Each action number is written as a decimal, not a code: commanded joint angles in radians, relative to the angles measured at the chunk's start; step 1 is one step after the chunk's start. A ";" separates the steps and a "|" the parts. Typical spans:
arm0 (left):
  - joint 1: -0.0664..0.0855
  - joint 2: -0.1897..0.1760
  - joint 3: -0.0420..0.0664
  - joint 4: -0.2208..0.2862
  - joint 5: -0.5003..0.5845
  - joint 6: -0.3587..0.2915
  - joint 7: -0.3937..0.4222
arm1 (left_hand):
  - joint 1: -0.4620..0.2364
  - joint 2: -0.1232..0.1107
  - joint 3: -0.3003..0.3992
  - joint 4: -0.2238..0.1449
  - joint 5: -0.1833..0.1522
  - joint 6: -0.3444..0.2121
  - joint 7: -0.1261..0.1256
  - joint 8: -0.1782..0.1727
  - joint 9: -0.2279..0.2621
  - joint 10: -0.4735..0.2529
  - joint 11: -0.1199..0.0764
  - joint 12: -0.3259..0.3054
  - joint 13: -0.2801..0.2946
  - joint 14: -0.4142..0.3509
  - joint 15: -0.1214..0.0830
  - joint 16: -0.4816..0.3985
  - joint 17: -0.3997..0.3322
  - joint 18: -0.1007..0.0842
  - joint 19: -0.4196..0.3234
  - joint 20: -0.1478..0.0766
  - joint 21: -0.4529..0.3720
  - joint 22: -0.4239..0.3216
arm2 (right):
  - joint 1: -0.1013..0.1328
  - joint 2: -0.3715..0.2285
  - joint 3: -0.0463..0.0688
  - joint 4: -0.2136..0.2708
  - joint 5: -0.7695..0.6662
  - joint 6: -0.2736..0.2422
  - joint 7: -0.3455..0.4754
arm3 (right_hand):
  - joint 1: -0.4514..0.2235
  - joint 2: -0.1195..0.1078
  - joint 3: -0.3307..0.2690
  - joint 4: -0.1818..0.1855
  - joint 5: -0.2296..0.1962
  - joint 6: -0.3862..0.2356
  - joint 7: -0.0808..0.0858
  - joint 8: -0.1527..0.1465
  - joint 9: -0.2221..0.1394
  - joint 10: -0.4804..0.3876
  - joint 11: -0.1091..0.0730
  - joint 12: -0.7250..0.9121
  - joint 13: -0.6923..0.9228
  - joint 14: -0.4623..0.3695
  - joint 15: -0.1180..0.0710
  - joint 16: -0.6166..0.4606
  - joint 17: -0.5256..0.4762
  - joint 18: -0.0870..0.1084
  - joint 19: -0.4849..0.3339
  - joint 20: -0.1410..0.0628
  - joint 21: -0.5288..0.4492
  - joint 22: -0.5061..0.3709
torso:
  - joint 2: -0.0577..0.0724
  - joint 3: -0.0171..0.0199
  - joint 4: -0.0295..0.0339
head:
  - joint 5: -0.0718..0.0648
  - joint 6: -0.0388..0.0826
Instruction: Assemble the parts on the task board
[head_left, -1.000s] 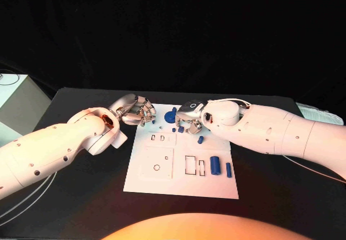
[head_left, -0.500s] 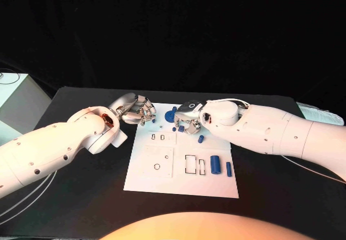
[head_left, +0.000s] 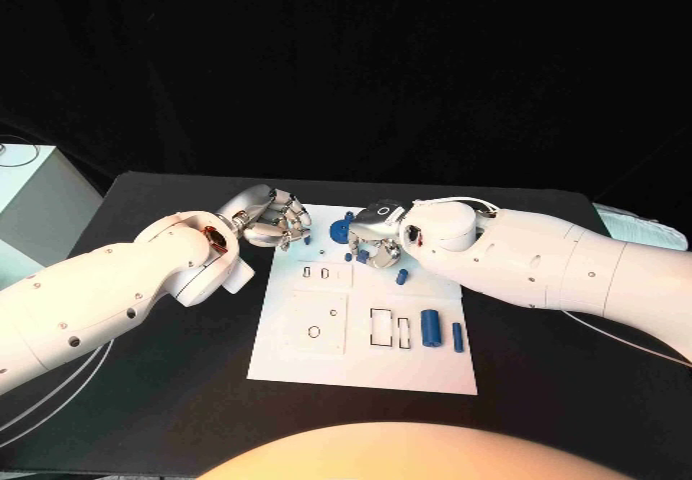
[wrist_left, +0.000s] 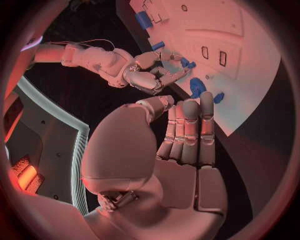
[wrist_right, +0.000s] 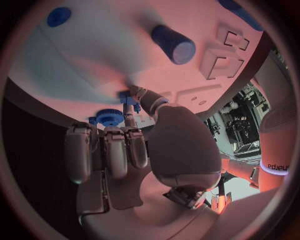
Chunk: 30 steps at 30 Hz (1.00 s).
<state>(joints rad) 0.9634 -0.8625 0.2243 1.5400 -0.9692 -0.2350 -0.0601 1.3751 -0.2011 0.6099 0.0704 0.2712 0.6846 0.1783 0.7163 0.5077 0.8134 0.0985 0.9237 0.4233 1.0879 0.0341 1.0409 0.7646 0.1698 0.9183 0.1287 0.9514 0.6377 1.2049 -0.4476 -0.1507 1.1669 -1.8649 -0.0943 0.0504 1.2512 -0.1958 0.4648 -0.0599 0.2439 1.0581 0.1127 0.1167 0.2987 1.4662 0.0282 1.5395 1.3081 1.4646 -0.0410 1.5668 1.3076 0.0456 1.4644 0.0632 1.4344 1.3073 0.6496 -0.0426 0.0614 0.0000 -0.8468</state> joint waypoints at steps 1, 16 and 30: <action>0.000 0.001 0.001 0.001 0.006 0.012 -0.005 | -0.001 0.007 -0.004 0.001 0.000 0.000 0.006 -0.005 -0.002 0.000 0.007 -0.005 -0.001 -0.003 0.001 -0.005 -0.002 0.014 -0.006 0.002 -0.005 -0.001 | -0.003 0.002 -0.001 0.002 0.001 0.001 0.008 | -0.001 0.011 -0.001 0.010 -0.006 0.020 -0.003 0.012 0.007 0.091 0.002 0.006 0.242 0.106 0.006 0.004 0.263 -0.011 0.040 0.006 0.007 0.133 | 0.000 0.0006 -0.0002 | 0.000 -0.001; 0.000 0.001 0.001 0.001 0.006 0.018 -0.013 | 0.001 0.010 -0.004 0.002 0.000 0.001 0.006 -0.005 -0.003 0.000 0.007 -0.005 -0.002 -0.003 0.001 -0.005 -0.003 0.014 -0.006 0.002 -0.005 -0.001 | -0.004 0.000 -0.001 -0.002 -0.004 -0.001 -0.026 | -0.023 0.020 -0.003 0.035 0.002 0.046 -0.009 0.029 0.017 0.092 -0.004 0.008 0.243 0.106 0.000 0.004 0.263 -0.012 0.044 0.002 0.014 0.142 | 0.000 0.0005 0.0000 | -0.001 -0.001; 0.000 0.000 0.001 0.000 0.006 0.027 -0.019 | 0.000 0.012 -0.005 0.004 0.000 0.000 0.007 -0.005 -0.004 -0.001 0.008 -0.005 -0.004 -0.003 0.001 -0.005 -0.004 0.014 -0.006 0.002 -0.006 -0.002 | -0.005 -0.015 -0.001 0.003 -0.013 -0.013 -0.071 | -0.060 0.008 -0.014 0.067 0.014 0.041 -0.008 0.030 0.020 0.092 -0.004 0.007 0.244 0.106 -0.001 0.004 0.263 -0.013 0.045 0.000 0.016 0.146 | 0.000 0.0004 -0.0003 | -0.002 -0.002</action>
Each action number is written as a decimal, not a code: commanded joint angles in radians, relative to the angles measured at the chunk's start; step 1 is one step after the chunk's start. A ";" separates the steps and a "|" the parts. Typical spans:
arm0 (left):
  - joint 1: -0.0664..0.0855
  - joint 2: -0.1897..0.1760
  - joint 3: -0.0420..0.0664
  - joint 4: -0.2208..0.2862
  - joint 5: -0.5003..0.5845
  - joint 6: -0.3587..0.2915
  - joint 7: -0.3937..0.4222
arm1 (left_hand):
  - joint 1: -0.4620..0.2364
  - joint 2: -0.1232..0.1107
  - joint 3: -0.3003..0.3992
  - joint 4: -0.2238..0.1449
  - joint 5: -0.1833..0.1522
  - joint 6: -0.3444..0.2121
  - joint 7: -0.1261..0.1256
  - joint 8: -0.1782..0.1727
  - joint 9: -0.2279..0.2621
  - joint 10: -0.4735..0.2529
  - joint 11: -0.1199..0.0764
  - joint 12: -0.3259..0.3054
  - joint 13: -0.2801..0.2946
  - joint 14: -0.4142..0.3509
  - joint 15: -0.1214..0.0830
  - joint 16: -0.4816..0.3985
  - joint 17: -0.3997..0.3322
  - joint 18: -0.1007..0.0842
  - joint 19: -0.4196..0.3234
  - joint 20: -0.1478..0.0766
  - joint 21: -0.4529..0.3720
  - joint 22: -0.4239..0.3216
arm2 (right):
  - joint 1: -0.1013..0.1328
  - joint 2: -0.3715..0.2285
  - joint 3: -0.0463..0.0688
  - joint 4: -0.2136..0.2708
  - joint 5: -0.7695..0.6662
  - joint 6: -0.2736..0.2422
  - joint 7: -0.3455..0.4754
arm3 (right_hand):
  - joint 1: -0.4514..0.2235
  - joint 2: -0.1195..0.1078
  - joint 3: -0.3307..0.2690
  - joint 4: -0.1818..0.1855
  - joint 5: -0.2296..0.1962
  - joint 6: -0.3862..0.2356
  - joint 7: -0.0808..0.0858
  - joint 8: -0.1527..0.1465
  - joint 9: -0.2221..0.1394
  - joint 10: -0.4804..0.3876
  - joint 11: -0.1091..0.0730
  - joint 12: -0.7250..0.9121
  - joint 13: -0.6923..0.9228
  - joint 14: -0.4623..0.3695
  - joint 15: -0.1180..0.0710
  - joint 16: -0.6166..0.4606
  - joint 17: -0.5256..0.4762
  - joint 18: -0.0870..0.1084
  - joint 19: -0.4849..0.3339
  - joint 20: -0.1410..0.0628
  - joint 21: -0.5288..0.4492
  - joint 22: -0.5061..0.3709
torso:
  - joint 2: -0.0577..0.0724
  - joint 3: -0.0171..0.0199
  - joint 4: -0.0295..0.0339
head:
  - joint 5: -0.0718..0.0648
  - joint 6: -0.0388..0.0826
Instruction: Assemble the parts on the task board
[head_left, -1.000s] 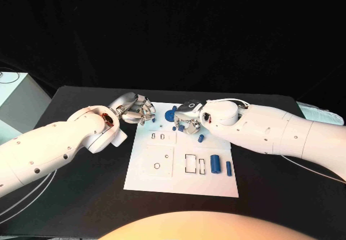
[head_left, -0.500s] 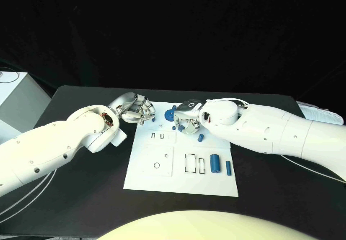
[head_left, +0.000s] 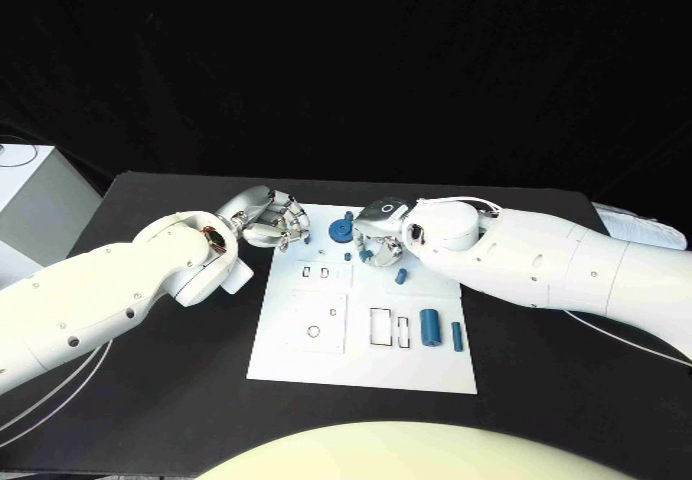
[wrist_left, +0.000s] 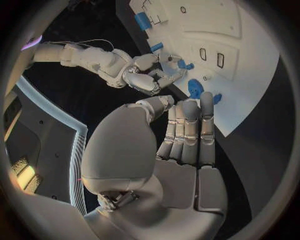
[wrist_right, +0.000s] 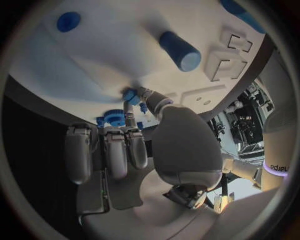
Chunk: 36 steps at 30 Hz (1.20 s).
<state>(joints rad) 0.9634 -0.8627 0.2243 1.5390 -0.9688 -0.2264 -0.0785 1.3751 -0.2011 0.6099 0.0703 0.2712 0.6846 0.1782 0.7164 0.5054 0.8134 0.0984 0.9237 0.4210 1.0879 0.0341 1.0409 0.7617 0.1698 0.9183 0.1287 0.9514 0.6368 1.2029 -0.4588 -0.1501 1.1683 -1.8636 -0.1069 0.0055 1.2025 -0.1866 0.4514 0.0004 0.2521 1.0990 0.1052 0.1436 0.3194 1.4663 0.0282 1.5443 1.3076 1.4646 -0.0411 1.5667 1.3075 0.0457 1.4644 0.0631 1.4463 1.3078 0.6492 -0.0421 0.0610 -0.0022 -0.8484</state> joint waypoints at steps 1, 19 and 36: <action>0.000 0.000 0.001 0.001 0.006 0.019 -0.001 | 0.000 0.012 -0.005 0.004 0.000 0.000 0.007 -0.005 -0.002 -0.001 0.008 -0.005 -0.002 -0.003 0.001 -0.005 -0.001 0.014 -0.006 0.003 -0.006 -0.001 | -0.003 -0.004 -0.001 0.002 -0.014 -0.004 -0.027 | -0.013 -0.003 -0.002 0.008 0.006 -0.002 0.000 0.002 -0.001 0.092 -0.004 0.003 0.244 0.106 -0.001 0.004 0.263 -0.013 0.044 0.001 0.003 0.144 | 0.001 -0.0001 0.0001 | 0.000 -0.001; 0.000 0.002 0.001 -0.001 0.006 0.028 -0.006 | -0.001 0.013 -0.008 0.007 0.000 -0.004 0.009 -0.007 -0.005 -0.005 0.009 -0.005 -0.005 -0.004 0.003 -0.005 -0.004 0.014 -0.006 0.004 -0.008 -0.002 | -0.005 -0.006 -0.001 0.011 -0.005 -0.025 -0.027 | -0.023 -0.032 -0.029 0.032 -0.003 -0.070 0.024 -0.037 -0.013 0.083 0.017 -0.014 0.232 0.106 0.015 0.004 0.263 -0.011 0.040 0.013 -0.005 0.139 | 0.000 -0.0007 0.0000 | -0.001 -0.002; 0.000 0.003 0.001 -0.001 0.006 0.033 -0.008 | 0.003 0.016 -0.007 0.006 0.001 -0.006 0.009 -0.007 -0.007 -0.007 0.010 -0.004 -0.007 -0.005 0.003 -0.005 -0.005 0.014 -0.006 0.004 -0.008 -0.003 | -0.010 0.000 -0.001 0.008 0.010 0.000 -0.018 | -0.009 -0.016 -0.018 0.045 0.049 -0.059 0.026 -0.037 -0.011 0.085 0.019 -0.010 0.235 0.106 0.019 0.004 0.263 -0.011 0.041 0.018 -0.003 0.143 | 0.001 -0.0012 0.0007 | -0.001 -0.004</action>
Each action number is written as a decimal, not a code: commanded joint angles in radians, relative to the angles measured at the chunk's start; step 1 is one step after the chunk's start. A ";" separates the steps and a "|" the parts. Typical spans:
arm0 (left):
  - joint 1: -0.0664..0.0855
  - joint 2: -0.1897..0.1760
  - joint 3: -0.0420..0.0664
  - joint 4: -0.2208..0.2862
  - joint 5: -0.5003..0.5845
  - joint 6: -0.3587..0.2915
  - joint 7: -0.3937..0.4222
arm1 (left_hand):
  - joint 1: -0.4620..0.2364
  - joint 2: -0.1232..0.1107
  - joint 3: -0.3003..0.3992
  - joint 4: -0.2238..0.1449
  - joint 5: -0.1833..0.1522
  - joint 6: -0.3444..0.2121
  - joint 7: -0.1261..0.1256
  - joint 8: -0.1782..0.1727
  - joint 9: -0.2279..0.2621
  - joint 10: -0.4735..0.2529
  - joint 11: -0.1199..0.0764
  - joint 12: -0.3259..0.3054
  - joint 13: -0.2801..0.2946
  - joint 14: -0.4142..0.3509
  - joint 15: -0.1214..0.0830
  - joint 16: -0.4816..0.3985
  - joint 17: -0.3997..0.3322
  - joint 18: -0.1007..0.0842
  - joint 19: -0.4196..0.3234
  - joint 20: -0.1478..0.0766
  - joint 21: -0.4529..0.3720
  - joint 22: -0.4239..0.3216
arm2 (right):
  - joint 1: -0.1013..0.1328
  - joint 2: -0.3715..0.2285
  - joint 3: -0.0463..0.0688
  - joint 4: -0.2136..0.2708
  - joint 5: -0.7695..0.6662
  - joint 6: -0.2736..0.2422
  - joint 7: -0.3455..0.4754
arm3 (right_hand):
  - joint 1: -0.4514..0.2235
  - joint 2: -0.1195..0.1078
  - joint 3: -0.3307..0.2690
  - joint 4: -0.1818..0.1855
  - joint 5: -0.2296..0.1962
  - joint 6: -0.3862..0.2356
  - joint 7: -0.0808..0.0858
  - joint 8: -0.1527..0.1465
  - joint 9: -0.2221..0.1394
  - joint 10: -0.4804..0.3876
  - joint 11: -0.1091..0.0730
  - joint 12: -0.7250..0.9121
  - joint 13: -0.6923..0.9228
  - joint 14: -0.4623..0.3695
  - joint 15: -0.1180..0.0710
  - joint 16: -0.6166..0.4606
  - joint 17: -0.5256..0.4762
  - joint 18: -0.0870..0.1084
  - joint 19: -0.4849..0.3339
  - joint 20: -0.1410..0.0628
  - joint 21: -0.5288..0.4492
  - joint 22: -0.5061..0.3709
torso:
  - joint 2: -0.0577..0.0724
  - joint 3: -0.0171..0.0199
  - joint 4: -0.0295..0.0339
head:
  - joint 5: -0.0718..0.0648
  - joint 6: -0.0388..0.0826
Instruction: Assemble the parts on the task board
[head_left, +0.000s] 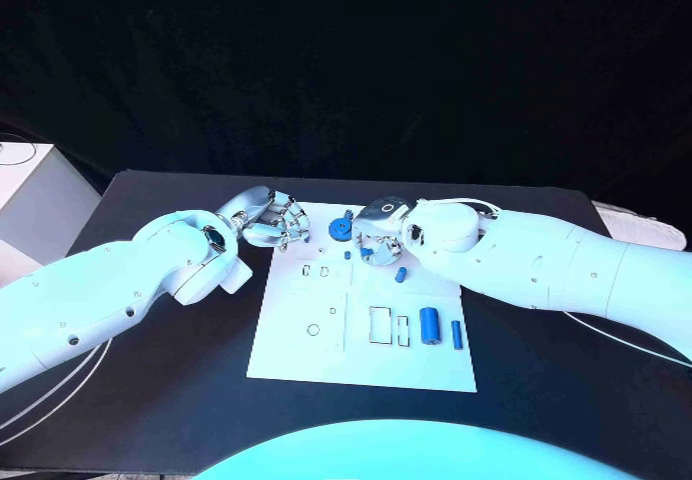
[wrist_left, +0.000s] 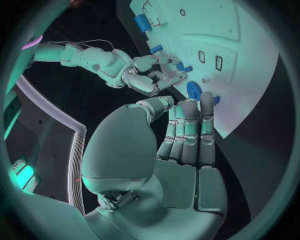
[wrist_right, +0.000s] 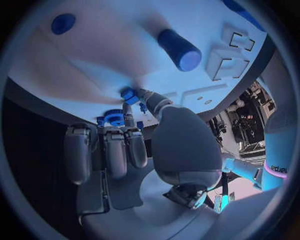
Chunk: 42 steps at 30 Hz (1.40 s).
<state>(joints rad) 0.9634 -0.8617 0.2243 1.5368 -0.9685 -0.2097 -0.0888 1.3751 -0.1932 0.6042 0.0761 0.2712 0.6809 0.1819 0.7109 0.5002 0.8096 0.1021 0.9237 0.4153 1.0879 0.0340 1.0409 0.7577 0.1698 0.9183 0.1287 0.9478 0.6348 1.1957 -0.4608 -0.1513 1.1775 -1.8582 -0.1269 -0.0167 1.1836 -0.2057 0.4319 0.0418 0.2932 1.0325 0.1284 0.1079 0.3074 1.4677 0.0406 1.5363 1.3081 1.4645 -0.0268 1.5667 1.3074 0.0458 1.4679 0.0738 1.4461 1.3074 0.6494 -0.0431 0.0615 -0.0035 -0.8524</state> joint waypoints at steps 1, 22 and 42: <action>0.000 0.002 0.001 0.001 0.006 0.017 0.001 | 0.003 0.008 -0.002 0.000 0.001 -0.003 0.006 -0.002 -0.001 -0.003 0.006 -0.004 -0.001 -0.005 0.003 -0.005 -0.001 0.014 -0.006 0.004 -0.005 -0.001 | -0.004 0.003 0.000 -0.002 0.006 0.022 0.005 | 0.018 0.012 0.013 0.004 0.013 0.011 0.002 0.000 0.002 0.084 0.005 -0.002 0.235 0.106 0.004 0.004 0.263 -0.012 0.038 0.007 -0.002 0.145 | 0.000 -0.0001 0.0003 | 0.001 0.000; 0.000 0.002 0.001 0.001 0.006 0.026 -0.005 | 0.008 0.010 -0.001 -0.002 0.001 -0.003 0.006 -0.001 -0.003 -0.004 0.006 -0.003 -0.003 -0.006 0.003 -0.005 -0.003 0.014 -0.006 0.004 -0.005 -0.001 | -0.012 -0.014 0.000 0.007 0.022 -0.033 0.003 | 0.044 0.039 0.118 -0.017 0.034 0.050 -0.011 0.021 0.017 0.087 -0.006 0.002 0.239 0.106 -0.006 0.004 0.263 -0.014 0.043 -0.001 0.005 0.155 | 0.000 0.0004 -0.0005 | 0.000 0.000; 0.000 -0.003 0.001 -0.001 0.006 0.024 -0.004 | 0.011 0.011 -0.001 -0.003 0.002 -0.003 0.007 -0.001 -0.004 -0.006 0.007 -0.002 -0.005 -0.007 0.003 -0.006 -0.004 0.014 -0.006 0.005 -0.005 -0.001 | -0.011 -0.147 0.012 0.136 0.407 -0.343 0.180 | 0.043 0.015 0.176 -0.052 0.007 0.035 -0.005 0.023 0.029 0.014 -0.003 -0.143 0.140 0.106 -0.005 0.004 0.263 0.013 -0.013 -0.001 -0.108 0.062 | 0.000 0.0001 -0.0014 | 0.005 0.010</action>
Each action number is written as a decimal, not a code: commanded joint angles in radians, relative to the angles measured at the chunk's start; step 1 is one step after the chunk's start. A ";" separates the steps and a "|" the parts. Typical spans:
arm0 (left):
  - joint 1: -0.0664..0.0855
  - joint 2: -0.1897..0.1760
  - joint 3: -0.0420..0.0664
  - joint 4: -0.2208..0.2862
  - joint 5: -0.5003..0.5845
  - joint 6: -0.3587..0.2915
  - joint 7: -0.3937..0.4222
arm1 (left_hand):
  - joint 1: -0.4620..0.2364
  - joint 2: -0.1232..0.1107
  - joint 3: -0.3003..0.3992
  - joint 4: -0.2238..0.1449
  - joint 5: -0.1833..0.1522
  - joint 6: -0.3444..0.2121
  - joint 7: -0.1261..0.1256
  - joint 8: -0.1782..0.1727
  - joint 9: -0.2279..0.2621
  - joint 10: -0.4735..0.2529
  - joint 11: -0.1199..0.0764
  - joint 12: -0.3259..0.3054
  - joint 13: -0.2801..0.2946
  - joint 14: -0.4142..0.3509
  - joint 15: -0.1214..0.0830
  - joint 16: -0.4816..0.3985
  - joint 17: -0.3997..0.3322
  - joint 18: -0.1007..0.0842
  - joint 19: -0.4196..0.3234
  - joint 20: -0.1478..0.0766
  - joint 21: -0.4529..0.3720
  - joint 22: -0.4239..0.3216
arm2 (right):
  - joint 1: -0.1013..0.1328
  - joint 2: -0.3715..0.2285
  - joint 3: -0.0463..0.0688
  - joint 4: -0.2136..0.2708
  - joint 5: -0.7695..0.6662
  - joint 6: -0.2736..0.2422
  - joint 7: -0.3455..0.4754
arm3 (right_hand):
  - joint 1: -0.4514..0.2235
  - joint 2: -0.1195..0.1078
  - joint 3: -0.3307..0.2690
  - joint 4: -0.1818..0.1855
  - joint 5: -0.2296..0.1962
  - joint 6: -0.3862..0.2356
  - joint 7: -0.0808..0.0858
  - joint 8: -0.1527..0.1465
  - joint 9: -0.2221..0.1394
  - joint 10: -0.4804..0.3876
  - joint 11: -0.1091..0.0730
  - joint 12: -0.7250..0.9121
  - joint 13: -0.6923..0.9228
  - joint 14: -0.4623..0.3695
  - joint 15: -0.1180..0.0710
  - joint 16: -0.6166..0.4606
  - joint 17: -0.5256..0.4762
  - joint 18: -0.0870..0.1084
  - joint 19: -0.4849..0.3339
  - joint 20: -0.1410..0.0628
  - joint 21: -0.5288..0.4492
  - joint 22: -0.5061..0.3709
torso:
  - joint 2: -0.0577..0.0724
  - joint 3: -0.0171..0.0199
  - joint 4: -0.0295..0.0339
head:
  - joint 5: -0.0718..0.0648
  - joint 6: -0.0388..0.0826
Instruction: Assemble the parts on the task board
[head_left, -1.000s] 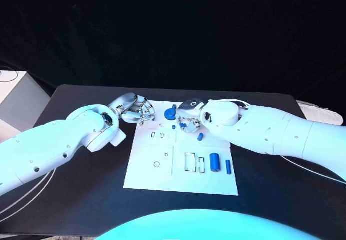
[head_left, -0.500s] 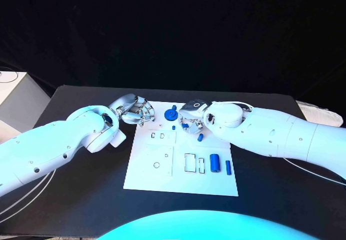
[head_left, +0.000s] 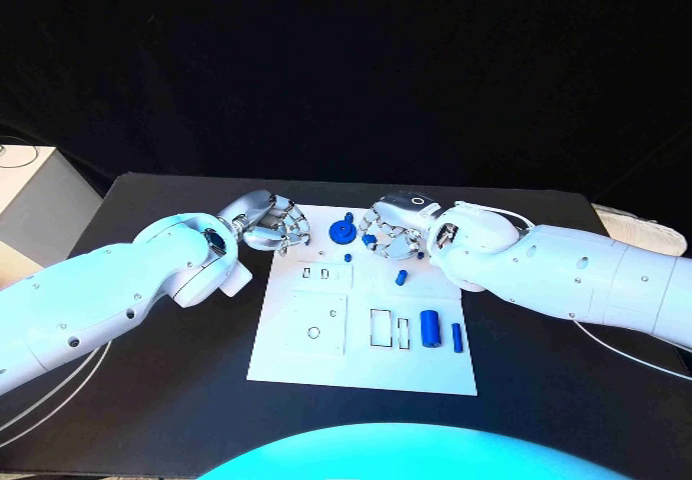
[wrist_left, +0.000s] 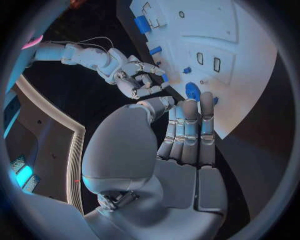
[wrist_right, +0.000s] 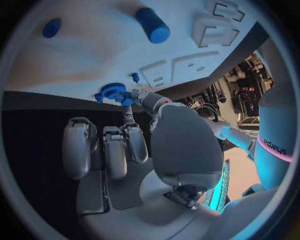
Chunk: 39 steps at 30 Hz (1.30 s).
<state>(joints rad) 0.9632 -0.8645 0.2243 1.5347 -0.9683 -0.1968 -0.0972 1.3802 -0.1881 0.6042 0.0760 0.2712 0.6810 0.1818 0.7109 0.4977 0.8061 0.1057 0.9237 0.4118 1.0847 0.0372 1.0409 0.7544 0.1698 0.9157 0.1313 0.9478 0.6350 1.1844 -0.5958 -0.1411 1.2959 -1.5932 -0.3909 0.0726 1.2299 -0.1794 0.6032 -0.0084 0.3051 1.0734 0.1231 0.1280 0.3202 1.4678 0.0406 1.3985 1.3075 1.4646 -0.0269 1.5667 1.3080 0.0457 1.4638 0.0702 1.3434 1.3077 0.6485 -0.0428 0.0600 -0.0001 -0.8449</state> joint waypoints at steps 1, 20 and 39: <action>0.000 0.000 0.001 0.001 0.005 0.011 0.005 | 0.006 0.006 -0.001 -0.003 0.002 -0.003 0.007 0.000 -0.001 -0.002 0.003 -0.002 -0.001 -0.004 0.000 -0.006 -0.001 0.014 -0.003 0.002 -0.005 -0.001 | 0.000 -0.019 0.003 0.026 0.166 -0.085 0.104 | -0.006 -0.014 0.003 -0.002 -0.009 -0.007 0.001 0.003 0.017 0.011 -0.003 -0.012 0.137 0.106 -0.005 0.003 0.261 0.014 -0.011 0.003 -0.011 0.058 | 0.001 -0.0002 0.0000 | 0.002 0.003; 0.000 -0.001 0.001 -0.003 0.006 0.009 0.009 | 0.007 0.007 -0.001 -0.003 0.002 -0.004 0.007 0.000 -0.002 -0.003 0.003 -0.002 -0.002 -0.005 0.000 -0.006 -0.002 0.014 -0.004 0.002 -0.005 -0.001 | -0.043 -0.036 0.005 0.055 0.616 -0.182 0.287 | 0.005 -0.023 0.030 -0.023 -0.013 -0.038 0.006 0.030 0.055 -0.303 0.000 -0.813 -0.430 0.042 -0.002 -0.152 0.103 0.056 -0.102 0.006 -0.239 -0.105 | 0.001 -0.0016 0.0030 | 0.030 0.011; 0.000 -0.012 0.001 -0.012 0.017 -0.013 0.026 | 0.008 0.007 -0.001 -0.004 0.002 -0.005 0.007 0.000 -0.003 -0.003 0.004 -0.001 -0.003 -0.006 0.001 -0.006 -0.003 0.014 -0.004 0.002 -0.005 -0.001 | -0.134 0.047 0.006 -0.006 0.721 -0.202 0.333 | 0.012 -0.027 0.033 -0.034 -0.026 -0.046 0.009 0.035 0.063 -0.295 0.003 -0.878 -0.494 0.034 0.000 -0.167 0.086 0.059 -0.104 0.006 -0.257 -0.112 | 0.001 -0.0034 0.0035 | 0.062 0.004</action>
<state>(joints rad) 0.9629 -0.8764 0.2246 1.5221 -0.9633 -0.2020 -0.0894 1.3844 -0.1839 0.6042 0.0760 0.2712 0.6810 0.1817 0.7109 0.4968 0.8061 0.1056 0.9237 0.4096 1.0843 0.0377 1.0409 0.7525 0.1697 0.9163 0.1307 0.9478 0.6351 1.0521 -0.5509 -0.1359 1.2916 -0.8754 -0.5904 0.3862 1.2386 -0.2018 0.6363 -0.0387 0.2821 1.0321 0.1319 0.1587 0.3834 1.1661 0.0456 0.5237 0.8145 1.4630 -0.0252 1.4049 1.3077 0.0930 1.3604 0.0772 1.0899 1.1960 0.6499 -0.0458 0.0639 0.0592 -0.8397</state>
